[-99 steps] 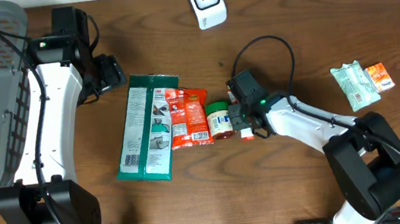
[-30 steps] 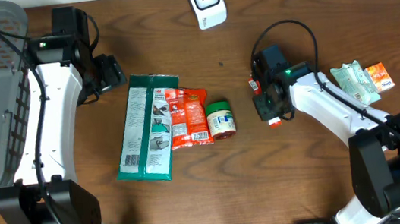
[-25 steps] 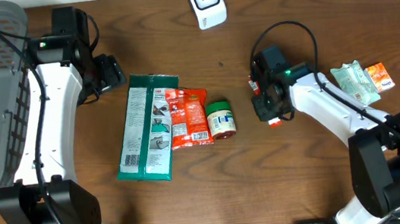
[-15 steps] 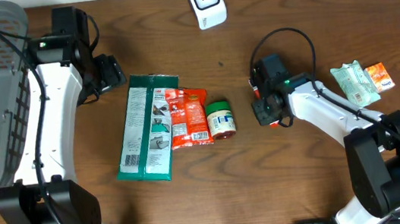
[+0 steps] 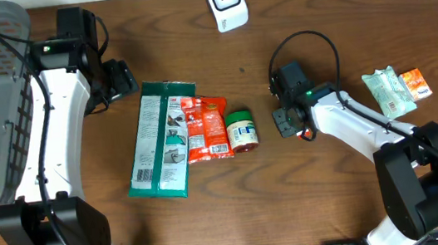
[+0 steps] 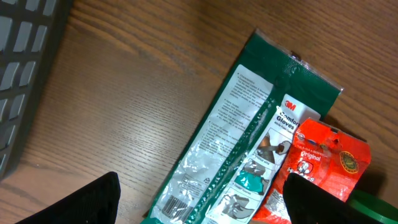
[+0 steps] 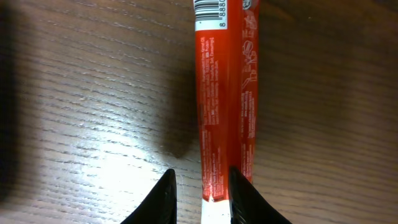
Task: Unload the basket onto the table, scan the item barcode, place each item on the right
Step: 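Close the right gripper on the Nescafe stick and lift it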
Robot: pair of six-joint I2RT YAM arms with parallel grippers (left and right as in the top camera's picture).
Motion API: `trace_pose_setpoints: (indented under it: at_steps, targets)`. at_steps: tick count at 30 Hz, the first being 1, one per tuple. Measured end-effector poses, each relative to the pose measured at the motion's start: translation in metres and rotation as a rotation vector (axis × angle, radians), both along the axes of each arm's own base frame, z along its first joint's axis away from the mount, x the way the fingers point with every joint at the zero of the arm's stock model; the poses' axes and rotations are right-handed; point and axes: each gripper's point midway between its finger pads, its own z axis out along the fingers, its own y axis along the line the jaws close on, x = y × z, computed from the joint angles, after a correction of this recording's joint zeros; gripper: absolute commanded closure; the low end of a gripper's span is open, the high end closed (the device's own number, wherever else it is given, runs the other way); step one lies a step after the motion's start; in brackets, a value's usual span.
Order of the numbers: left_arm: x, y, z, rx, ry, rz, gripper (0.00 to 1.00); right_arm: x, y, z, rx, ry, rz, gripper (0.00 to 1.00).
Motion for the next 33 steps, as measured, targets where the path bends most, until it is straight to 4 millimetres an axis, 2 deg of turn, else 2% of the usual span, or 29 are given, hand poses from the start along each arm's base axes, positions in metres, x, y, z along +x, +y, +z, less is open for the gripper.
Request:
trace_pose_setpoints:
  at_steps: [13, 19, 33]
  targets:
    - [0.000, 0.000, 0.000, 0.000, 0.000, 0.000, 0.16, 0.002, -0.006, 0.001, -0.041, -0.014, -0.001, 0.78]
    - [0.000, 0.000, 0.000, 0.000, 0.000, 0.000, 0.16, -0.003, -0.008, -0.007, -0.045, -0.009, 0.000, 0.80]
    - [0.000, 0.000, 0.000, 0.000, 0.000, 0.000, 0.16, 0.000, -0.011, -0.010, -0.061, -0.042, -0.003, 0.78]
